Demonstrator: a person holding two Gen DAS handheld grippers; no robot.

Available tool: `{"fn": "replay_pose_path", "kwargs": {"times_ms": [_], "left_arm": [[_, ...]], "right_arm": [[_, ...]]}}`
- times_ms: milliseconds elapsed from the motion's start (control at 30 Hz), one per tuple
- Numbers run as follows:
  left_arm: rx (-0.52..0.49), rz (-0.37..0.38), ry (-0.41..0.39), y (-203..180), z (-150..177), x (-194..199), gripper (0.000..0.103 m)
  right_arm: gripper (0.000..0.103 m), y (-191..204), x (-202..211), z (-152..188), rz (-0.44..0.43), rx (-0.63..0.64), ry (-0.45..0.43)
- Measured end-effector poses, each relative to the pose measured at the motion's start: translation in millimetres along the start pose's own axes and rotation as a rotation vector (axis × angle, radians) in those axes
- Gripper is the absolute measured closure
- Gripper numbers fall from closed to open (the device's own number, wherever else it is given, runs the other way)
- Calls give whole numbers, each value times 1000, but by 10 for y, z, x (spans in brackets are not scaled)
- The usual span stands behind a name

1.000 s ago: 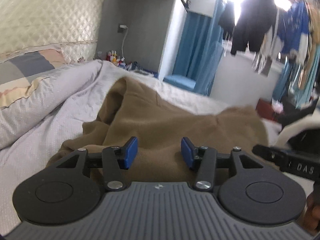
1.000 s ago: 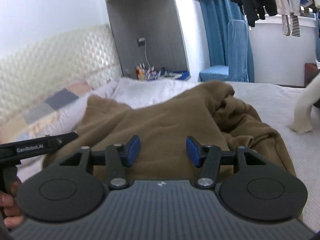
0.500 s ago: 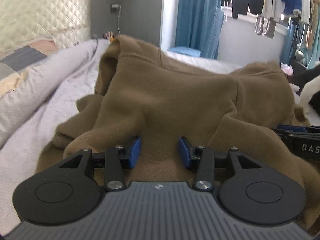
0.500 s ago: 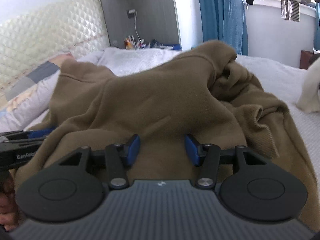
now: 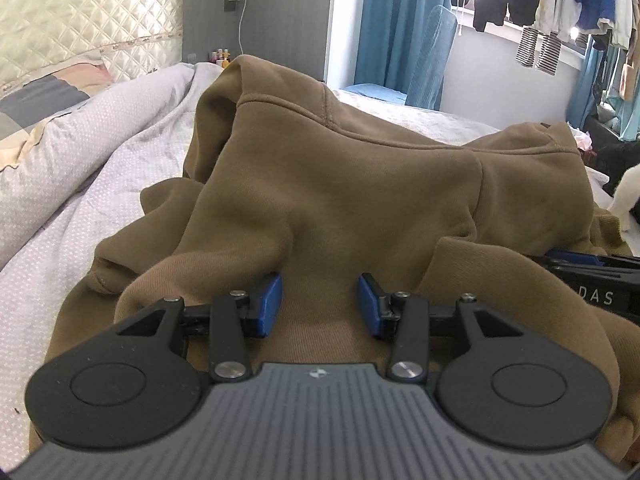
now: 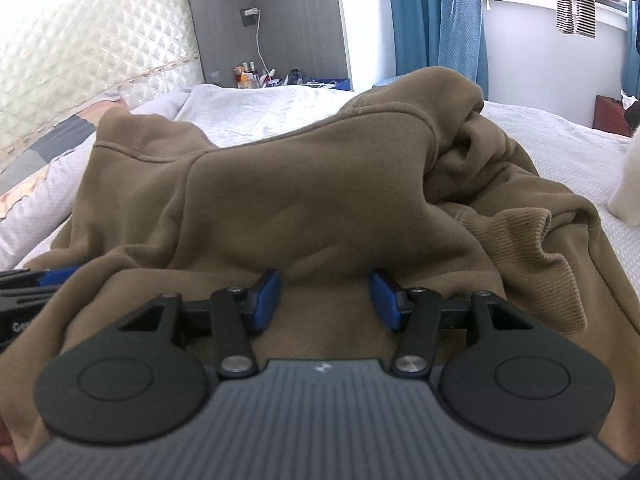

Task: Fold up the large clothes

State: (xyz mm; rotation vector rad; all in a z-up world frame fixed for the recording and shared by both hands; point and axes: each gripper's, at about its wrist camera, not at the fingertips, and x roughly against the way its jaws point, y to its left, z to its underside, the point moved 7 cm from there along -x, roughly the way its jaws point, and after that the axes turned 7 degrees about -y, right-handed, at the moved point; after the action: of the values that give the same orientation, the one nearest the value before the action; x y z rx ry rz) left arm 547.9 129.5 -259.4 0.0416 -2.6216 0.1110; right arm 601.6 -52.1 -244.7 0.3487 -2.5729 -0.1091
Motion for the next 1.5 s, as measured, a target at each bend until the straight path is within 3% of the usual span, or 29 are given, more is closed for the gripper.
{"fn": "replay_pose_path", "kwargs": {"times_ms": [133, 300, 500, 633, 733, 833, 900, 1033, 1167, 1300, 1500], "left_arm": [[42, 27, -5, 31, -40, 52, 54], [167, 74, -23, 113, -198, 251, 53], [166, 76, -133, 77, -525, 652, 50], [140, 94, -170, -51, -794, 658, 49], [136, 122, -136, -118, -914, 415, 49], [178, 91, -84, -38, -1040, 41, 49], [197, 84, -60, 44, -1109, -179, 49], [175, 104, -1, 85, -1207, -595, 50], [121, 91, 112, 106, -1109, -987, 51], [124, 69, 219, 170, -945, -1381, 62], [143, 70, 231, 195, -813, -1656, 62]], "right_arm": [[49, -13, 30, -30, 1, -20, -2], [48, -16, 214, -158, -9, -59, -27], [47, -95, 626, -382, -50, -84, -85], [47, -100, 622, -638, -75, -17, -121], [49, -103, 425, -824, -82, 44, -153], [50, -227, 144, -915, -37, 75, -133], [50, -383, -17, -954, -7, 48, -131], [51, -595, -339, -920, -56, -35, -97], [55, -560, -572, -790, -33, 53, -92], [58, -553, -839, -696, -13, 124, -70], [58, -624, -1152, -614, -19, 91, -26]]}}
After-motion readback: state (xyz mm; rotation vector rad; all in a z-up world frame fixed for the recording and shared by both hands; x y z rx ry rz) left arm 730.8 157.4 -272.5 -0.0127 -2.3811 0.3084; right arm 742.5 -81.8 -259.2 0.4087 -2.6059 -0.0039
